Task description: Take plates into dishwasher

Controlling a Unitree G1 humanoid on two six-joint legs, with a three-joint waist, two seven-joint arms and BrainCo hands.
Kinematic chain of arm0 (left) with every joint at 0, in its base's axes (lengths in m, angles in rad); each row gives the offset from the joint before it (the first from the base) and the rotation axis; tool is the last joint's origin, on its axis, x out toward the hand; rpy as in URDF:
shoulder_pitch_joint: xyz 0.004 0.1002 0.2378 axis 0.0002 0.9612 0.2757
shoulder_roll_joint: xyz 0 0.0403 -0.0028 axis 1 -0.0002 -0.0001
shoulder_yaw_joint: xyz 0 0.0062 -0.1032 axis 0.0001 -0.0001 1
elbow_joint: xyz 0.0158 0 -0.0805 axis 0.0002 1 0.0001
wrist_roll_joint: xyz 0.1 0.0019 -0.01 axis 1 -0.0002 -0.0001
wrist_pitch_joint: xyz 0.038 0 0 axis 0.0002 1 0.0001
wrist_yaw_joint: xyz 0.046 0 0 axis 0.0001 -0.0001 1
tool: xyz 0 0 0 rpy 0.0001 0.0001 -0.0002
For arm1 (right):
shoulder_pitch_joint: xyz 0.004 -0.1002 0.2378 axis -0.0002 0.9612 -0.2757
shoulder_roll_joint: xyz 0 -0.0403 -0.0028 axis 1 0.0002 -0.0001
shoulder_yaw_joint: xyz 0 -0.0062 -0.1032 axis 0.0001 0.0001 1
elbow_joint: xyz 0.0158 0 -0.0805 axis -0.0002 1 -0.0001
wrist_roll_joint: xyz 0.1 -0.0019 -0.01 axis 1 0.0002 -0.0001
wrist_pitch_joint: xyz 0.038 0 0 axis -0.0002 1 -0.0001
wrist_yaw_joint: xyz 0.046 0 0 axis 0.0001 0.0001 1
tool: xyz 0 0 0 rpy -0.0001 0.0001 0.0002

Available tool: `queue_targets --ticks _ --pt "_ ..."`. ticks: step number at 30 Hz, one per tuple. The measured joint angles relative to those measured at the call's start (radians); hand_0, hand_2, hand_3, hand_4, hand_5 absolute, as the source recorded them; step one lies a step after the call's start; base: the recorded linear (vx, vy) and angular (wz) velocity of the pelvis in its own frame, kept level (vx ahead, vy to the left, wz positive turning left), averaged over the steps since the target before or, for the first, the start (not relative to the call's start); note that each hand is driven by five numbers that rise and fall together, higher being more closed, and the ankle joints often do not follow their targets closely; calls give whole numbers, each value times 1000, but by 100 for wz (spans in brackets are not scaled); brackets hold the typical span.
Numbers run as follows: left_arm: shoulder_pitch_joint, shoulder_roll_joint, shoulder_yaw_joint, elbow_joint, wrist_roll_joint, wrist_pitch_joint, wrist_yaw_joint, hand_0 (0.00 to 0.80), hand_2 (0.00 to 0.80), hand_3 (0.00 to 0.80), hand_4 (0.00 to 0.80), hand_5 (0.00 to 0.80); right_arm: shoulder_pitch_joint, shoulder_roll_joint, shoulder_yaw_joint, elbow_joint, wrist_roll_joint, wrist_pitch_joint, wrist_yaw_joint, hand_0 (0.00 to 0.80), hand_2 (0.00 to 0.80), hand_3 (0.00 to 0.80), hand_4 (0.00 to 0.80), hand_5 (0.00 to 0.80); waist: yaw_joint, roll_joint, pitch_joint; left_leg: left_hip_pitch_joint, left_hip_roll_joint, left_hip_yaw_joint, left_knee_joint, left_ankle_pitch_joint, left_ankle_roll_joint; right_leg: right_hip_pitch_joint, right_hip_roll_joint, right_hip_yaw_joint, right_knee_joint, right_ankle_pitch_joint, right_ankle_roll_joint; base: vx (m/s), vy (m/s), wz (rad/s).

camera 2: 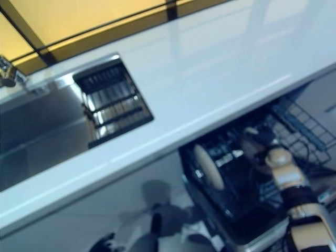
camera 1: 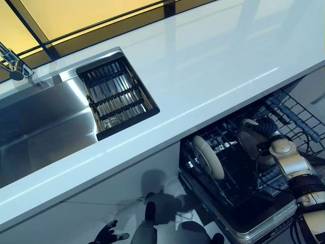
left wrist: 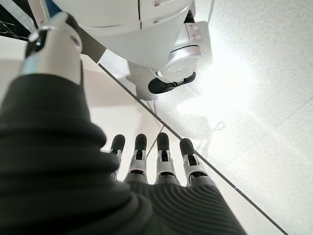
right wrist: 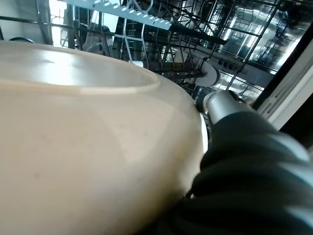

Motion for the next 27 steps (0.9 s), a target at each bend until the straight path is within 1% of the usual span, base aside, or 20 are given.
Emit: queue_targets --ticks 6,9,12,17,24,27 --pt "-7 7 -1 2 0 16 0 0 0 0 0 0 -7 -6 2 39 0 -1 9 800 800 800 800 800 3 -17 2 0 1 1 4 0 1 1 2 1 -3 6 -1 6 -1 0" --pt "-10 16 -1 1 -1 16 1 0 0 0 0 0 -26 -6 6 57 0 -1 9 800 800 800 800 800 5 -17 2 -11 3 1 3 -2 5 -12 4 3 -11 6 -8 -36 -1 -1" --pt "-18 32 -3 0 -8 16 2 0 0 0 0 0 -58 -6 11 69 0 -1 6 800 800 800 800 800 20 -17 2 -46 4 0 8 1 9 -44 6 8 -16 18 -11 -58 8 -5" --pt "-24 38 -3 -1 -9 16 3 0 0 0 0 0 -82 -6 42 70 -4 -2 6 800 800 800 800 800 24 -18 2 -58 1 -1 8 4 6 -47 7 5 -30 30 -2 -7 1 0" --pt "-31 38 -3 -1 -9 16 3 0 0 0 0 0 -82 -6 41 56 -4 -8 8 800 800 800 800 800 20 -19 3 -56 1 1 3 4 6 -42 9 4 -41 35 -1 0 0 0" --pt "-37 37 -2 -2 -9 16 3 0 0 0 0 0 -77 -6 38 50 2 -9 13 800 800 800 800 800 18 -20 3 -53 1 1 0 4 6 -29 15 4 -68 50 -2 7 -1 -1"
